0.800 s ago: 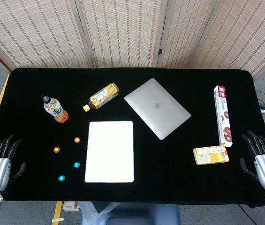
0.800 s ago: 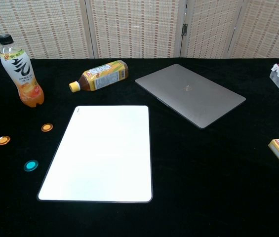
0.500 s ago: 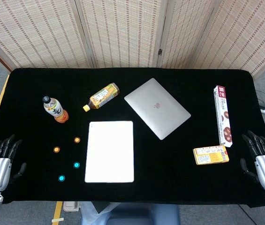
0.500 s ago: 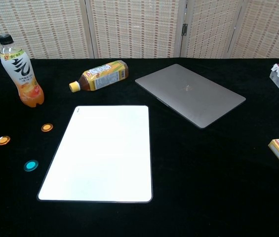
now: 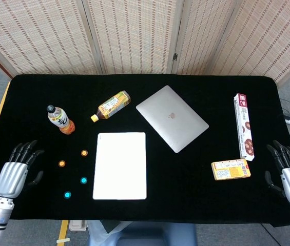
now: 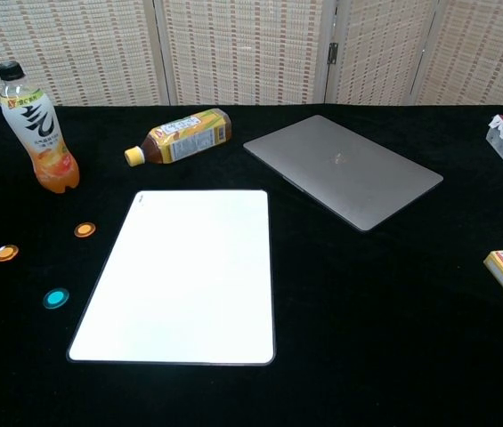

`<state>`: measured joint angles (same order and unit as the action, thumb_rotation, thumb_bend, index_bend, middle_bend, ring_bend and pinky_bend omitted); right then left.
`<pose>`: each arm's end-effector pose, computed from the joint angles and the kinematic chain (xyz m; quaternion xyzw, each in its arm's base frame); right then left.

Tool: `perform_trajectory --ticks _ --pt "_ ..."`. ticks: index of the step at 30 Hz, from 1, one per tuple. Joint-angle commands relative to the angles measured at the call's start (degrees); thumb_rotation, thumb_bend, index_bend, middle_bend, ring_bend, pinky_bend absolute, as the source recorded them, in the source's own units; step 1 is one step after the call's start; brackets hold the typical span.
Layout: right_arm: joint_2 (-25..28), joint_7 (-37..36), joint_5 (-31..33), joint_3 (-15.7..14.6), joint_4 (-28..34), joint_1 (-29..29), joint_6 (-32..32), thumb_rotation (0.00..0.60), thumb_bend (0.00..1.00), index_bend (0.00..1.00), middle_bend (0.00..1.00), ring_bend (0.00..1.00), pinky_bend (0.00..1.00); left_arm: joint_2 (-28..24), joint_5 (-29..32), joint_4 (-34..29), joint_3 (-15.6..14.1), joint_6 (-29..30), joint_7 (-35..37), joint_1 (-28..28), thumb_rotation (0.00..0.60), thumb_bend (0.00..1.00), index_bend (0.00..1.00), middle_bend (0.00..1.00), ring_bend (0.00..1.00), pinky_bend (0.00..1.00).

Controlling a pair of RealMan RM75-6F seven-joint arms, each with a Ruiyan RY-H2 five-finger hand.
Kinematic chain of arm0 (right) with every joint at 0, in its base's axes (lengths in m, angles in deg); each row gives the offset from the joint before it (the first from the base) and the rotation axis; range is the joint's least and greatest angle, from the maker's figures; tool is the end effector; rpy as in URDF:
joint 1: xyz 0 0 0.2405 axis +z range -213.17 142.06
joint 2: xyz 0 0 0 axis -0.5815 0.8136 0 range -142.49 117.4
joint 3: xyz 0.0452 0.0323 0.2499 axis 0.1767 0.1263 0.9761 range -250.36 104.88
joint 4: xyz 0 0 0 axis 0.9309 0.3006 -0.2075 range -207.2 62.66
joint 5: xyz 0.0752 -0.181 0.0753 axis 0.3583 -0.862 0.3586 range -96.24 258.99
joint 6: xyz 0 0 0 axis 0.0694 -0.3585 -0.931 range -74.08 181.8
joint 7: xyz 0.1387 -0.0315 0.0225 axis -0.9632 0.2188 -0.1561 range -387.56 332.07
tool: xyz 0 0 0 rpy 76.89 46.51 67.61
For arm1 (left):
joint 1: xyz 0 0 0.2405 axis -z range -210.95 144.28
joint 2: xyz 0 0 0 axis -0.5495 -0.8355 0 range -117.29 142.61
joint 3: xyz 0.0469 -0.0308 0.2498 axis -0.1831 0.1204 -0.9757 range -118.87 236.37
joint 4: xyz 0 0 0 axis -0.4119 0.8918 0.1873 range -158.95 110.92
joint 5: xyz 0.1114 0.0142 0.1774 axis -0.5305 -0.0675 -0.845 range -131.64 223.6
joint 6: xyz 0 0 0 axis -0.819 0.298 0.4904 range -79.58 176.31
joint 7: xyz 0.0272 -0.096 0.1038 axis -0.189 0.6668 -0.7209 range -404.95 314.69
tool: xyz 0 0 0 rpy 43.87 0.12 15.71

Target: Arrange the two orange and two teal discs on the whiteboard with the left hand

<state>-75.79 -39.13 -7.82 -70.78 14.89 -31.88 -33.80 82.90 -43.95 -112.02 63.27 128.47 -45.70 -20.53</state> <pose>-0.3243 -0.1723 0.1735 0.5817 -0.4007 0.4286 0.5633 -0.2806 0.2278 0.1203 -0.6475 -0.3516 -0.4265 0.5247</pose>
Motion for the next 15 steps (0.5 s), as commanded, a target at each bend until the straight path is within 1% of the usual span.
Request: perform_trajectory --ticks 1,6,11,15 --pt "0.1 0.0 0.0 0.0 0.1 -0.1 0.0 0.600 0.58 0.00 0.00 0.00 0.00 1.1 -0.7 2.3 0.6 -3.7 2.6 3.2 0.600 0.42 0.32 0.13 0.11 0.00" --pt "0.2 -0.5 0.3 0.1 -0.2 -0.3 0.1 0.600 0.58 0.00 0.00 0.00 0.00 3.4 -0.3 5.9 0.4 -9.0 3.1 6.9 0.600 0.42 0.38 0.14 0.13 0.00" --pt "0.0 -1.0 0.4 0.1 -0.7 -0.3 0.5 0.600 0.58 0.00 0.00 0.00 0.00 6.0 1.3 9.1 -0.5 -13.3 2.1 8.8 0.600 0.42 0.39 0.14 0.12 0.00" --pt "-0.1 -1.3 0.5 0.1 -1.0 -0.2 0.8 0.600 0.58 0.00 0.00 0.00 0.00 8.4 3.4 11.8 -1.1 -16.4 1.1 9.8 0.600 0.42 0.41 0.14 0.06 0.00"
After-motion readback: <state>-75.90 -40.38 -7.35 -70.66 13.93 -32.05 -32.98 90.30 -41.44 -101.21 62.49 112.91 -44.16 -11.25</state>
